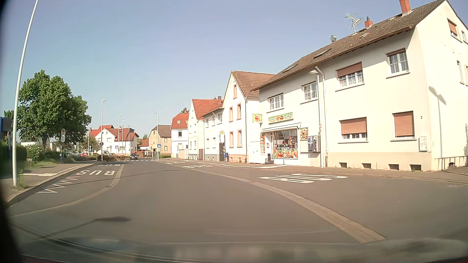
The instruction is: Follow the waypoints while adhering to traffic rules and regulations
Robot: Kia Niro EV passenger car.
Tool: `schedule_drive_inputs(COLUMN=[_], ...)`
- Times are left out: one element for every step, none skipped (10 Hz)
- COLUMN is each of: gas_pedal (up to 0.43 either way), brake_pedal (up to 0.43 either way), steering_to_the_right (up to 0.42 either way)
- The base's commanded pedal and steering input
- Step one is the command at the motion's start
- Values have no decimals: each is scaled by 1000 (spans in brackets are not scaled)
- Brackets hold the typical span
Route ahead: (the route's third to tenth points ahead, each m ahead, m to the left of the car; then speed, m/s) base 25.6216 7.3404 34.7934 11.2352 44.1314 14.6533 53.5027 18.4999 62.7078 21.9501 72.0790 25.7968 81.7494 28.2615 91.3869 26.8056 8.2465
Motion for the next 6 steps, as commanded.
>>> schedule_drive_inputs(gas_pedal=[378, 378, 370, 358, 339, 311], brake_pedal=[24, 24, 24, 24, 24, 24], steering_to_the_right=[-80, -85, -88, -90, -92, -93])
